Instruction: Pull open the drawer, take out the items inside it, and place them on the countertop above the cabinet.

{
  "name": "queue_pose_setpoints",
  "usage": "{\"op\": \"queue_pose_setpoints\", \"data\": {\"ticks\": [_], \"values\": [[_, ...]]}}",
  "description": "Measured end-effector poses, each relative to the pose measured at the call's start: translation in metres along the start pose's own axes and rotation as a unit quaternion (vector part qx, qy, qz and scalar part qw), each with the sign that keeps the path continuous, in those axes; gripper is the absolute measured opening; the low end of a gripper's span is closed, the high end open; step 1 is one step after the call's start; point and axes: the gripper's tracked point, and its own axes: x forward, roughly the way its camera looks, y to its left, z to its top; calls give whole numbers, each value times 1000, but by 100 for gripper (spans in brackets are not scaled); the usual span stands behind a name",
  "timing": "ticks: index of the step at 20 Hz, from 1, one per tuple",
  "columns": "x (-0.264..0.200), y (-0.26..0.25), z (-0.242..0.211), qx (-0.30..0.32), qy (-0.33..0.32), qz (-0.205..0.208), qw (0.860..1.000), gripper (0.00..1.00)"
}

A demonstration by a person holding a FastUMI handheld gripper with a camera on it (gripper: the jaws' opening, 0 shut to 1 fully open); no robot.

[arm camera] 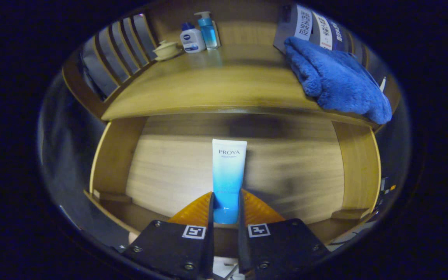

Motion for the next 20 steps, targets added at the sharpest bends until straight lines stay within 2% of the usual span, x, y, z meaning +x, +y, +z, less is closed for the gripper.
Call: {"op": "queue_pose_setpoints", "data": {"ticks": [5, 9, 12, 16, 20], "values": [[-46, 19, 11, -7, -35, 27, 999, 25], [-58, 27, 42, -11, -65, 27, 997, 25], [-49, 29, 74, -8, -80, 18, 997, 25], [-20, 17, 118, -11, -97, -22, 995, 25], [5, 21, 154, -3, -112, -32, 993, 25]]}}
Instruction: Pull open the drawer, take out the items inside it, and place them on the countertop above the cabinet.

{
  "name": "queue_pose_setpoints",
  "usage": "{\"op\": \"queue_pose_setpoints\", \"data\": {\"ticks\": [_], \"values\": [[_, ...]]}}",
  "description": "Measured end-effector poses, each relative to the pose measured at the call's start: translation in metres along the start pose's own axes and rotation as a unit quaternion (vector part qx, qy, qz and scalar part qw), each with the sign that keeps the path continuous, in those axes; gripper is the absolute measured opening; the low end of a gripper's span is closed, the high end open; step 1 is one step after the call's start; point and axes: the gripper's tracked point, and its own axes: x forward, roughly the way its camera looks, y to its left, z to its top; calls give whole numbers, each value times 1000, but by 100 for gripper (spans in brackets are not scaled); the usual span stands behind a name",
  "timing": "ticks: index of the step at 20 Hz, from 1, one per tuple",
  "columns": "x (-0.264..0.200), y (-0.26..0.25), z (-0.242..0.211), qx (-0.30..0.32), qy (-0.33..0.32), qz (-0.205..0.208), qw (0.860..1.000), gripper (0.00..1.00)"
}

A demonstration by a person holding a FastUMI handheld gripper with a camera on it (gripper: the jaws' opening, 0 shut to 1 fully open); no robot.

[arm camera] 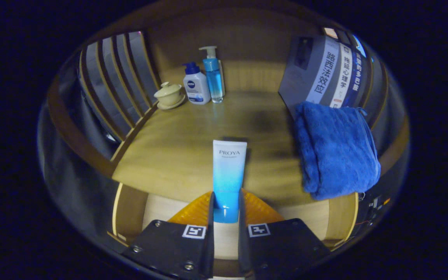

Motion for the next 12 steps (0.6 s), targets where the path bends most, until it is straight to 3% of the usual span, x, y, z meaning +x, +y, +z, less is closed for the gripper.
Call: {"op": "queue_pose_setpoints", "data": {"ticks": [9, 10, 12], "values": [[32, 0, 34, 18, -41, -17, 999, 25], [33, -1, 34, 18, -46, -21, 999, 32], [29, -3, 33, 18, -65, -24, 997, 38]]}}
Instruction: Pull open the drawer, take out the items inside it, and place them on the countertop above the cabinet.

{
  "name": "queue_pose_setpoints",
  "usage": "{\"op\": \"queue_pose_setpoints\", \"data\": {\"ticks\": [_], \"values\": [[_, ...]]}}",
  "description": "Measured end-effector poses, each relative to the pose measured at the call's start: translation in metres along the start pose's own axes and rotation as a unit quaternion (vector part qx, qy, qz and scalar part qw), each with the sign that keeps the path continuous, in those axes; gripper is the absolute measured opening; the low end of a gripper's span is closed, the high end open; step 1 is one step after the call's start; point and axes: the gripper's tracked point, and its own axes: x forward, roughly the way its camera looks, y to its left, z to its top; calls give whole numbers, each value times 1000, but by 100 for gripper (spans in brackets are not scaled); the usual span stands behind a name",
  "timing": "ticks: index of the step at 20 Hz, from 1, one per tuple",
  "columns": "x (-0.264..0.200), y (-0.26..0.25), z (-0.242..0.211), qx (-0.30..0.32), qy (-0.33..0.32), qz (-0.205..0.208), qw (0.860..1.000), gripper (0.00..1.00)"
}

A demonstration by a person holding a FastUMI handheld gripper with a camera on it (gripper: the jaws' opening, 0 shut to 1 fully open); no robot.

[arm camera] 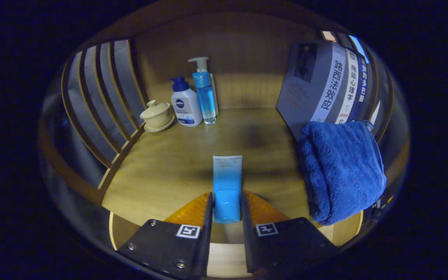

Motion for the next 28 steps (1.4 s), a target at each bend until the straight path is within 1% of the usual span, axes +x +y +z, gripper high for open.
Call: {"op": "queue_pose_setpoints", "data": {"ticks": [1, 2, 4, 8, 9, 12, 16, 20, 23, 25, 28], "values": [[-2, 2, 0, 0, -11, 4, 1000, 38], [-10, 0, 2, 2, -23, 1, 1000, 45], [-29, -1, 7, 9, -53, 7, 999, 56], [-84, -5, 11, 25, -121, 25, 992, 92], [-105, -8, 11, 27, -136, 31, 990, 100], [-159, -9, 1, 39, -179, 50, 982, 100], [-224, -7, -25, 38, -245, 74, 966, 100], [-269, -8, -75, 21, -293, 71, 953, 100], [-282, -6, -114, 22, -309, 70, 948, 100], [-283, -8, -136, 20, -319, 63, 945, 100], [-271, -12, -165, 15, -312, 55, 948, 100]]}}
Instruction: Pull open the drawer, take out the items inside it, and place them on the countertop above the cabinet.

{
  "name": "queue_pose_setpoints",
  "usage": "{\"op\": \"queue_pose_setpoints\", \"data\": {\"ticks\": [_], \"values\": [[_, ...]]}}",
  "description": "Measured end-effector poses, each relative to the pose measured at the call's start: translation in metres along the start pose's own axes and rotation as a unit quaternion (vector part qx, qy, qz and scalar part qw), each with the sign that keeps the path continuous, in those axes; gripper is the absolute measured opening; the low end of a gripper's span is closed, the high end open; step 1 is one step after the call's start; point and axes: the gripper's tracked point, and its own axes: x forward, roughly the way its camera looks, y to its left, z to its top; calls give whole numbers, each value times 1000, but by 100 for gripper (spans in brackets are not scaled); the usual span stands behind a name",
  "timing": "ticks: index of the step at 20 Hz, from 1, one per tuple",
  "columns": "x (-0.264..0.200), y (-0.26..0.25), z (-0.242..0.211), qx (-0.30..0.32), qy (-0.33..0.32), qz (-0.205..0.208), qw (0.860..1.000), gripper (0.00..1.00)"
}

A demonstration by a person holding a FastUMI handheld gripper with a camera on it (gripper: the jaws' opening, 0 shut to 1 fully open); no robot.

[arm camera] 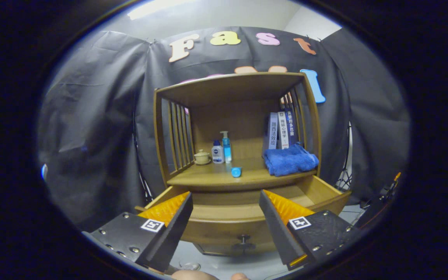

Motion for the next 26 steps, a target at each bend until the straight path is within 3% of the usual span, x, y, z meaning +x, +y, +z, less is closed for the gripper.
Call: {"op": "queue_pose_setpoints", "data": {"ticks": [10, 14, 22, 26], "values": [[36, -18, -77, -17, 54, -35, 998, 100], [51, -25, -81, -13, 49, -59, 997, 100], [64, -25, -67, -11, 30, -55, 998, 99], [96, -24, -69, -21, 36, -59, 997, 99]]}}
